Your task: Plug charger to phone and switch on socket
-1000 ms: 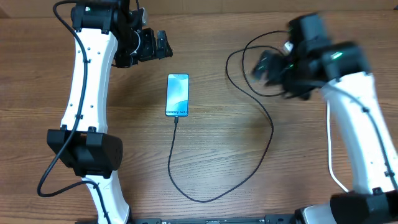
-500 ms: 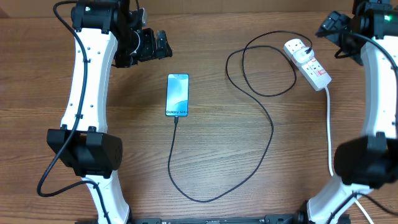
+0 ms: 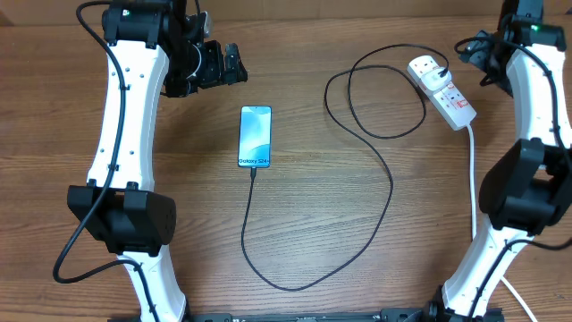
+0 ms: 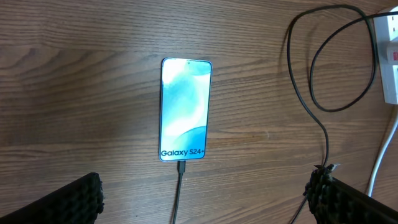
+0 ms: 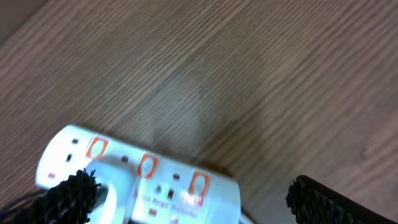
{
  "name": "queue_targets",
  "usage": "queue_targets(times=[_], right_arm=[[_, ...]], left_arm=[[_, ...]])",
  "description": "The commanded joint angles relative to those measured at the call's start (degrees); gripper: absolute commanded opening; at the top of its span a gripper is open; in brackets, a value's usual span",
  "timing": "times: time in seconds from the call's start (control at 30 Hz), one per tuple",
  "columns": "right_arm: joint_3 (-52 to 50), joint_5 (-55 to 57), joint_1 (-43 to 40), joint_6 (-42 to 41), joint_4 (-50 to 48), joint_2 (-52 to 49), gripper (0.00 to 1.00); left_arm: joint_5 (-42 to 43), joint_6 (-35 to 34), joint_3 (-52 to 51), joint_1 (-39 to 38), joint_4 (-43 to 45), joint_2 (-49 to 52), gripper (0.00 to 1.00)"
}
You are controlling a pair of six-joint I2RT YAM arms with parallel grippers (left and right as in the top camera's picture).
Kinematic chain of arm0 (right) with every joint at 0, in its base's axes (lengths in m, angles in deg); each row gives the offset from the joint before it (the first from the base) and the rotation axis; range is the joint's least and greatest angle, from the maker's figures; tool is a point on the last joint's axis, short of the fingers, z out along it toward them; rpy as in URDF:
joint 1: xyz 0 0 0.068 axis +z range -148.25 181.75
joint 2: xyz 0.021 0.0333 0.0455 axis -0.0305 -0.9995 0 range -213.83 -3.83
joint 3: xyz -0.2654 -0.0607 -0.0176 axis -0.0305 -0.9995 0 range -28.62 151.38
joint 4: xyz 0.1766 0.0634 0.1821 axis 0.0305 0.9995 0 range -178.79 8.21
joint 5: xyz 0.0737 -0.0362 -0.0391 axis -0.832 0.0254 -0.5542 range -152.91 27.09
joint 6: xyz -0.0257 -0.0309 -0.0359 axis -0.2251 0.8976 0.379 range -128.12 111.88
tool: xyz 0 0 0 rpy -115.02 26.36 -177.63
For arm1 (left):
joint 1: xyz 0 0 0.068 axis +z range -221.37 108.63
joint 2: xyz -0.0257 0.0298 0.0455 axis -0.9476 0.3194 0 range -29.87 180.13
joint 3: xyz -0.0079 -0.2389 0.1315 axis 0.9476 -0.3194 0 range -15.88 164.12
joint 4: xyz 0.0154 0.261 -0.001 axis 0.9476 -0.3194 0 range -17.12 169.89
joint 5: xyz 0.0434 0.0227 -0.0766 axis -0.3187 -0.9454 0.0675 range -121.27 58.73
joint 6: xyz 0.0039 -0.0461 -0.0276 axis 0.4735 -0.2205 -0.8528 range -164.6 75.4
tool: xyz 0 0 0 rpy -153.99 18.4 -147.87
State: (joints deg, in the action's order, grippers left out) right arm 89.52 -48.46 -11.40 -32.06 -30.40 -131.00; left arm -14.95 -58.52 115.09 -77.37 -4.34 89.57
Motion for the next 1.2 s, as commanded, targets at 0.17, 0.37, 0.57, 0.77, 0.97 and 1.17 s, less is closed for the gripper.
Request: queue_targets(times=[0.17,0.37,0.57,0.77,0.97,1.17], right_arm=[[1.1,0.9,-0.2,0.2,-1.6,-6.4,1.0],[1.1,0.9,-0.4,0.2,-2.8,-9.2,1.0],[1.0,0.9,-0.5,0.2,-3.0,-9.5,1.0],[0.2,-1.3,-1.2,2.2,-3.4,-9.5,1.0],[-0.5,-11.1,-3.7,5.9,-4.1,-9.5,1.0],[-0.7,-13.9,-5.7,6.5,-3.6,-9.5,1.0]], left_arm=[[0.6,-0.4,0.7,-0.4,0.1,0.2,1.0],[0.6,-0.4,0.7,-0.4,0.1,0.2,1.0],[0.6,-0.4,0.7,-0.4,0.1,0.3,1.0],[0.6,-0.4,0.7,-0.4,0.1,0.2,1.0],[0.6,-0.4,0.7,-0.4,0.1,0.2,1.0],[0.6,-0.4,0.7,-0.4,0.1,0.2,1.0]])
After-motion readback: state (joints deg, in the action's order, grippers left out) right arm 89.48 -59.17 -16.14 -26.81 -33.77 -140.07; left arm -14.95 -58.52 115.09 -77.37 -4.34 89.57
